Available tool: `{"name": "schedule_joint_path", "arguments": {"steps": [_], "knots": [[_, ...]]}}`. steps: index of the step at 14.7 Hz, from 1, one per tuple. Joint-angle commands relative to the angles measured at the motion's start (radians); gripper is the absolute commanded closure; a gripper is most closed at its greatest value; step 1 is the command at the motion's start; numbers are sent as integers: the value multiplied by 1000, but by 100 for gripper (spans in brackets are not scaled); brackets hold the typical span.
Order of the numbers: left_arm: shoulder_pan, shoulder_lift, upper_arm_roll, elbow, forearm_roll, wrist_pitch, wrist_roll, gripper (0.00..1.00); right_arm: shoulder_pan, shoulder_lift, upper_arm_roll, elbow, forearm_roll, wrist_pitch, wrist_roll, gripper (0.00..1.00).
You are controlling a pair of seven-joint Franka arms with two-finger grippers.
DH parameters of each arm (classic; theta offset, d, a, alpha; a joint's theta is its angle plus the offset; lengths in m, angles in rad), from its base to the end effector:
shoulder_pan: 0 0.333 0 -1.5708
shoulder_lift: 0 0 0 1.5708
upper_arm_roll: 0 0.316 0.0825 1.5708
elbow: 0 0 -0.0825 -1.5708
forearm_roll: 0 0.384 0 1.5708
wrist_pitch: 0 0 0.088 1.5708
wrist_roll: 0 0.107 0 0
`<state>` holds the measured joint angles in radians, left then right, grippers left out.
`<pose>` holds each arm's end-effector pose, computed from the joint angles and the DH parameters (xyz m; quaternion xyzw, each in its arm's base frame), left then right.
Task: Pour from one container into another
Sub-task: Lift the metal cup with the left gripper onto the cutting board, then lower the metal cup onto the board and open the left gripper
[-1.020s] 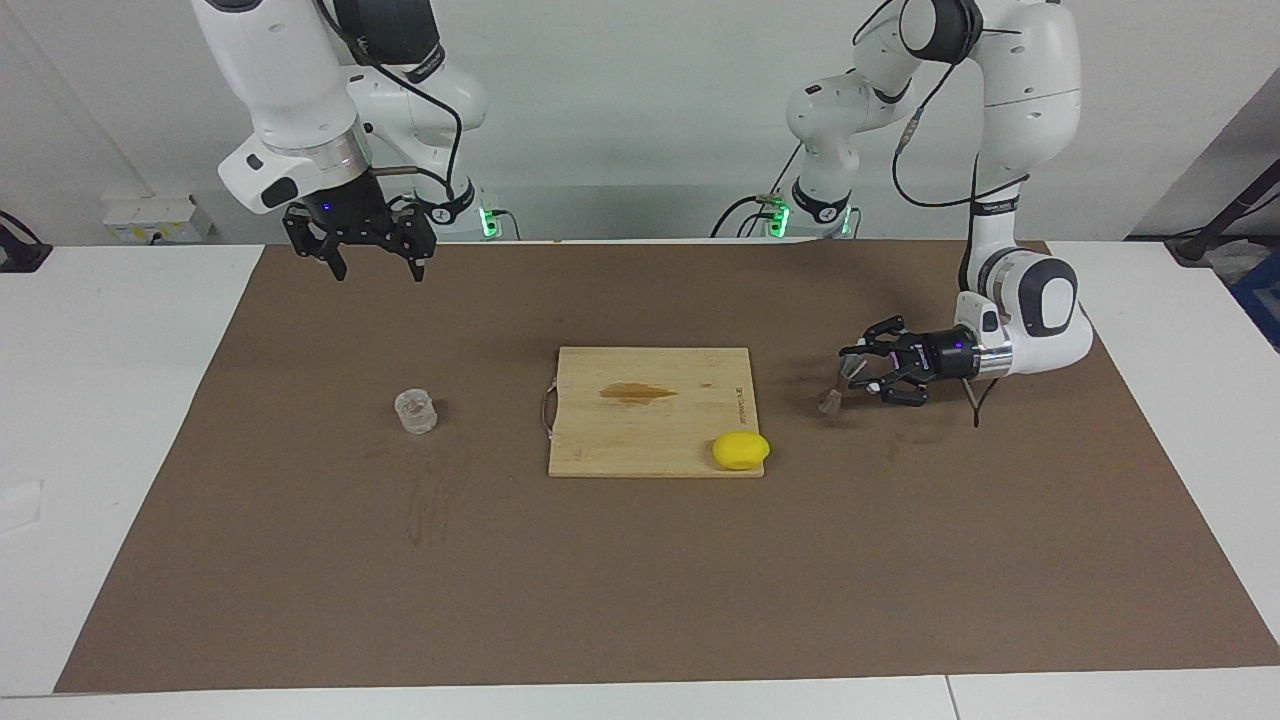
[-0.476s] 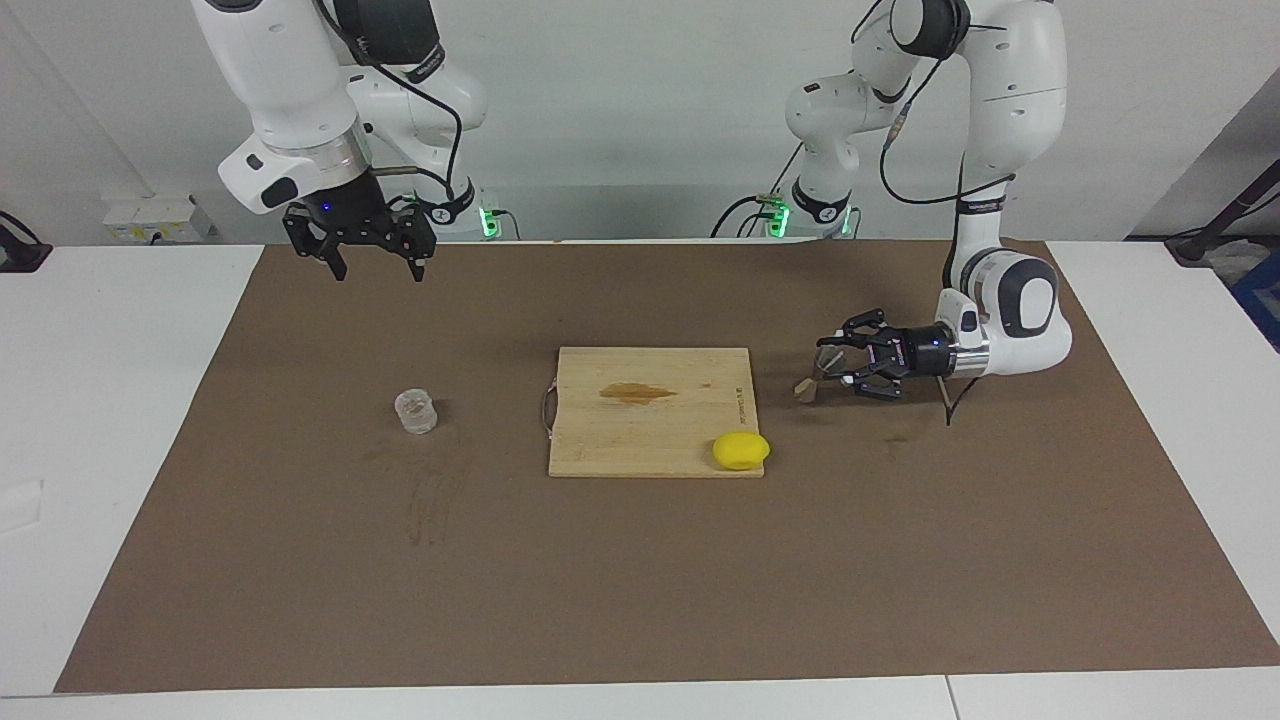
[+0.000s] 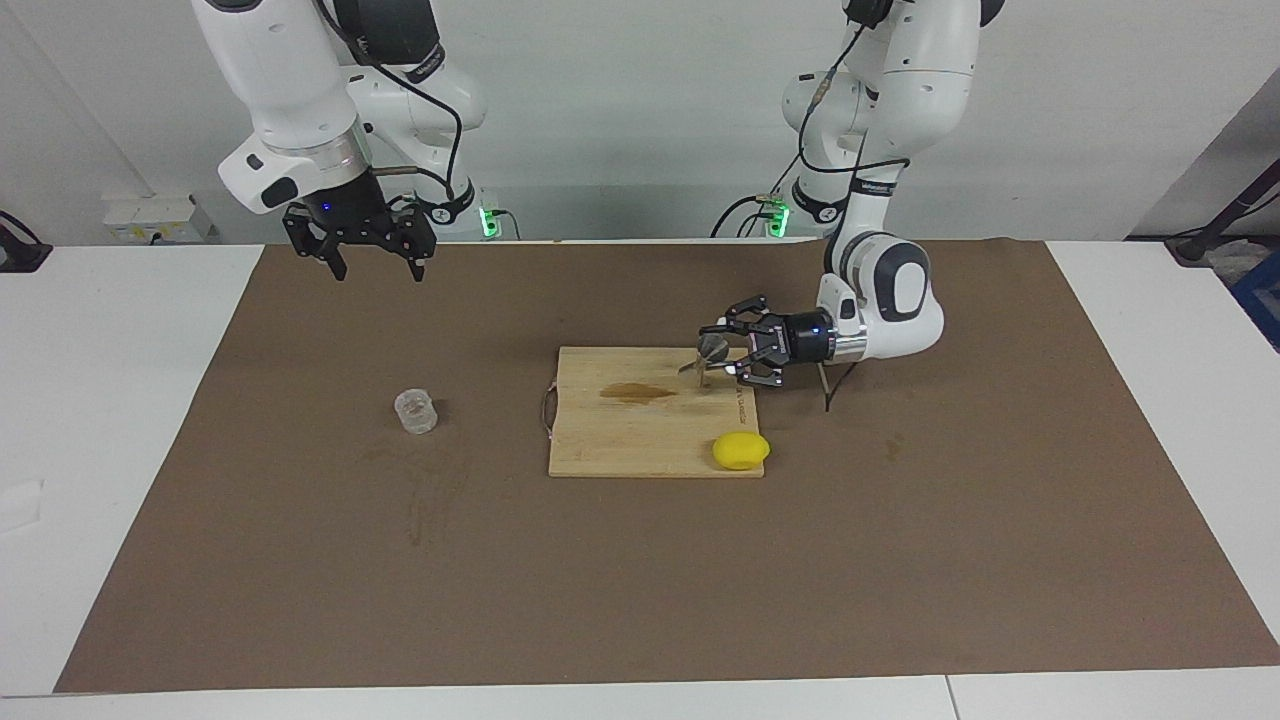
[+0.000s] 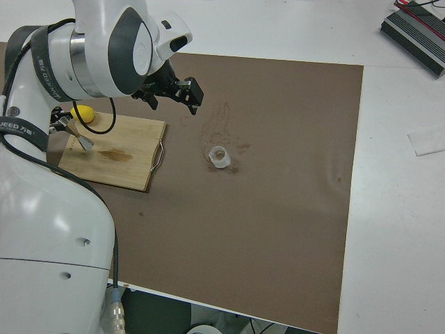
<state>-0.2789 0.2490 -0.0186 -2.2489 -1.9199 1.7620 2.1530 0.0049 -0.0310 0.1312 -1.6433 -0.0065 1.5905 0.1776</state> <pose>0.4944 -0.2383 0.2944 0.5892 -0.3549 0.4326 0.5829 0.5404 0.0744 0.6089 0.9997 -0.0207 -0.0101 0.0069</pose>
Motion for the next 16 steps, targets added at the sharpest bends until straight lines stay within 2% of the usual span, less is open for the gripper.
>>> {"name": "schedule_joint_path", "arguments": {"steps": [1,5,8,16], "knots": [[-115,-24,17,-21,-120,92,28,86,-22,-20,8,-18,29,-1,-27,0],[-225,-16,17,-8,-267,197,235,84,-22,-20,8,-18,29,-1,-27,0],[-243,2,11,6,-290,283,421,82,-22,-20,8,-18,29,-1,-27,0],[-282,9,9,20,-335,359,450,80,-20,-20,8,-18,30,-3,-27,0]]}}
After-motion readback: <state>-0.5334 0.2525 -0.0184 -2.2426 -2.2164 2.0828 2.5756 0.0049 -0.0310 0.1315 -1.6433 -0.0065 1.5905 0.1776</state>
